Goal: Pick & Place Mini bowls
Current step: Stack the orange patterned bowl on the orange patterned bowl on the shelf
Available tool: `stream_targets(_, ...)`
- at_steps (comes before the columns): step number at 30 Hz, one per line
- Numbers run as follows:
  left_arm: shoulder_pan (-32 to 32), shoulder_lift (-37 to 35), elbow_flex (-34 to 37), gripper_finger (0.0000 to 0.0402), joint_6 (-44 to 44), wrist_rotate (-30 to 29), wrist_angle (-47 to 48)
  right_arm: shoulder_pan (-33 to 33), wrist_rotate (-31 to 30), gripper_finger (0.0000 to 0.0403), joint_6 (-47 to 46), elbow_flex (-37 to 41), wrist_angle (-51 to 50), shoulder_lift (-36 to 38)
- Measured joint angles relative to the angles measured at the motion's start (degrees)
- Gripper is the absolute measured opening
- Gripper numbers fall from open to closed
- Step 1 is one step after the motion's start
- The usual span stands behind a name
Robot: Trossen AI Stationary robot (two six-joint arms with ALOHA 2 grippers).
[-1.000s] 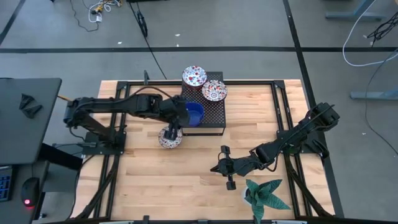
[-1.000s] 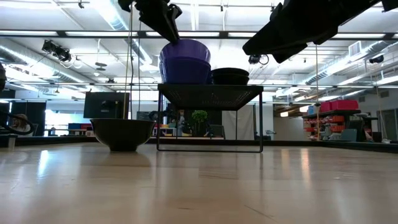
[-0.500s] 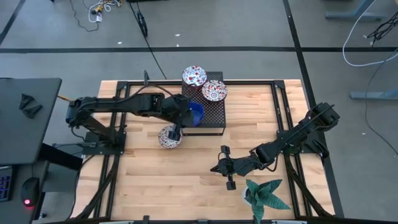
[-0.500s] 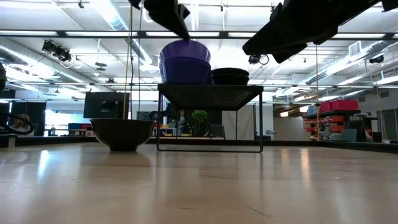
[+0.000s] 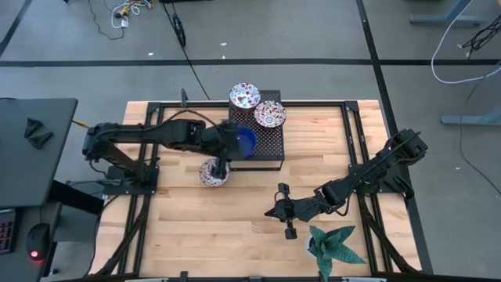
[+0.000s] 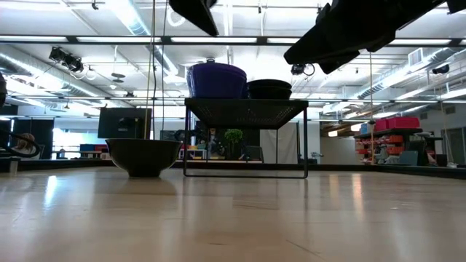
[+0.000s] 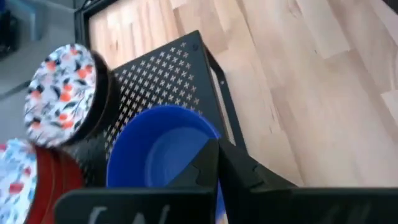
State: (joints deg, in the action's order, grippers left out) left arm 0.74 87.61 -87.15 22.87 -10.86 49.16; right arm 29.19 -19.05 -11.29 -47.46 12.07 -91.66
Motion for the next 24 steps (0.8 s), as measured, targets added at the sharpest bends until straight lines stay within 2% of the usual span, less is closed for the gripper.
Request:
stream_targets(3, 2.5, -0.7, -1.9, 0.0011, -4.0, -2.4, 7.1, 0.0, 0.0, 0.0008, 0.0, 0.0, -0.1, 0.0)
stream_targets(6, 5.0, -2.0, -2.0, 0.0004, -8.5, -2.4, 13.6, 0.0, 0.0, 0.0008, 0.0, 0.0, -0.2, 0.0)
stream_targets(10, 8.2, -4.3, 2.6, 0.0007, -16.0, -2.4, 16.3, 0.0, 0.0, 0.0009, 0.0, 0.0, -0.2, 0.0)
stream_targets(17, 14.9, -9.9, 19.5, 0.0005, -28.7, -2.5, 8.0, 0.0, 0.0, 0.0009, 0.8, 0.0, 0.7, 0.0)
stream_targets(24, 19.2, -11.1, 36.9, 0.0023, -39.5, -0.6, -14.3, -0.7, 0.0, 0.0009, 2.4, 0.0, 2.2, 0.0)
